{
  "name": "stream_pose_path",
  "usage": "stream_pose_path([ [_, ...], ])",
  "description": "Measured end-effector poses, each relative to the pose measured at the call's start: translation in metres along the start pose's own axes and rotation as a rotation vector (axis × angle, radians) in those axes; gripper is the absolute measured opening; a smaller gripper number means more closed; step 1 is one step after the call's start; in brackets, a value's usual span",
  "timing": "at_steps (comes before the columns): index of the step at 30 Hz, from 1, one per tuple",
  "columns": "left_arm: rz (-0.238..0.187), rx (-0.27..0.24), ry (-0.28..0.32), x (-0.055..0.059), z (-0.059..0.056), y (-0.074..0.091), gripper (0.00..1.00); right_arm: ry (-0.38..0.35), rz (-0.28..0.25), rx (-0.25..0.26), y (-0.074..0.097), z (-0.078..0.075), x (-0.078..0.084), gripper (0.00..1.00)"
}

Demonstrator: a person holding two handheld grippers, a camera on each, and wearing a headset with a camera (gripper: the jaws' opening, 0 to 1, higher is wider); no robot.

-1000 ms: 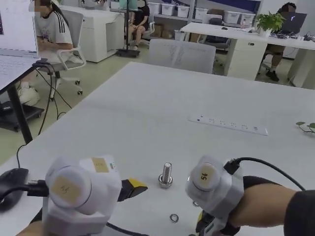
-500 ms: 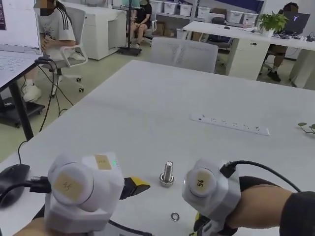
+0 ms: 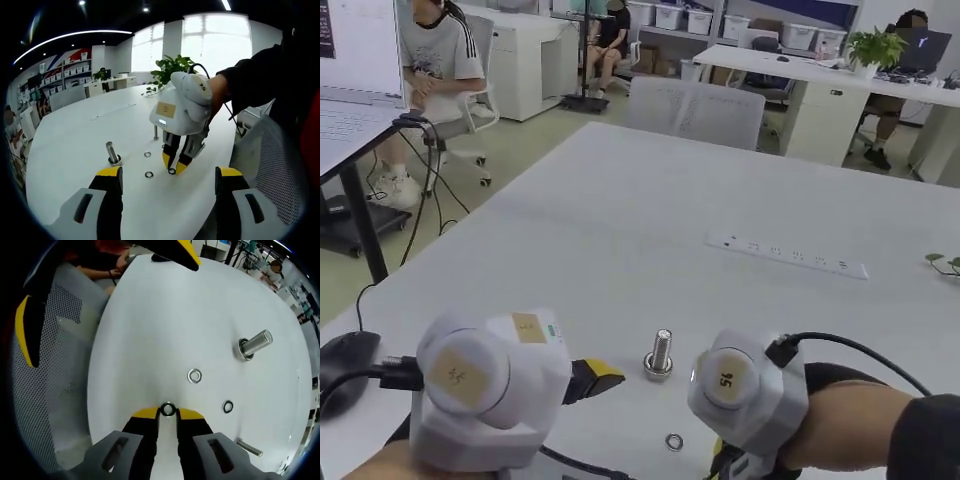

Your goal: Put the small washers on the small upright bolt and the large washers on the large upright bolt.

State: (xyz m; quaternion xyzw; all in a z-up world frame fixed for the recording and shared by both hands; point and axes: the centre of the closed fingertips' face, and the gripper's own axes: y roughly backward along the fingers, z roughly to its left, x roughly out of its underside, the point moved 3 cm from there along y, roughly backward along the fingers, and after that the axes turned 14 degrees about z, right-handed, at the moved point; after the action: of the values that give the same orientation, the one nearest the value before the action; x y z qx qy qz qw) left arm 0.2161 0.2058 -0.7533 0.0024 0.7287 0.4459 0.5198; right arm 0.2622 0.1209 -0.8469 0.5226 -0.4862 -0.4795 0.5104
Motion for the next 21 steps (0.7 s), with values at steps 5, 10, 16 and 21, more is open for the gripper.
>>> stream_pose_path([
  [5,-0.002,-0.002,0.0,-0.0004,0.0003,0.0,0.75,-0.005,0.002,-0.004,-0.0001,-0.0002,-0.0002,0.14],
  [10,-0.001,-0.001,0.001,0.0,0.0006,-0.0004,0.75,-0.006,0.011,-0.004,-0.0004,-0.002,-0.0001,0.14],
  [16,-0.001,0.0,0.001,0.0002,0.0011,-0.0008,0.75,-0.018,0.013,-0.006,0.0013,-0.0051,0.0021,0.14],
  [21,-0.003,-0.001,0.0,0.0,0.0012,-0.0006,0.75,-0.024,0.013,-0.008,0.0042,-0.0058,0.0035,0.14],
])
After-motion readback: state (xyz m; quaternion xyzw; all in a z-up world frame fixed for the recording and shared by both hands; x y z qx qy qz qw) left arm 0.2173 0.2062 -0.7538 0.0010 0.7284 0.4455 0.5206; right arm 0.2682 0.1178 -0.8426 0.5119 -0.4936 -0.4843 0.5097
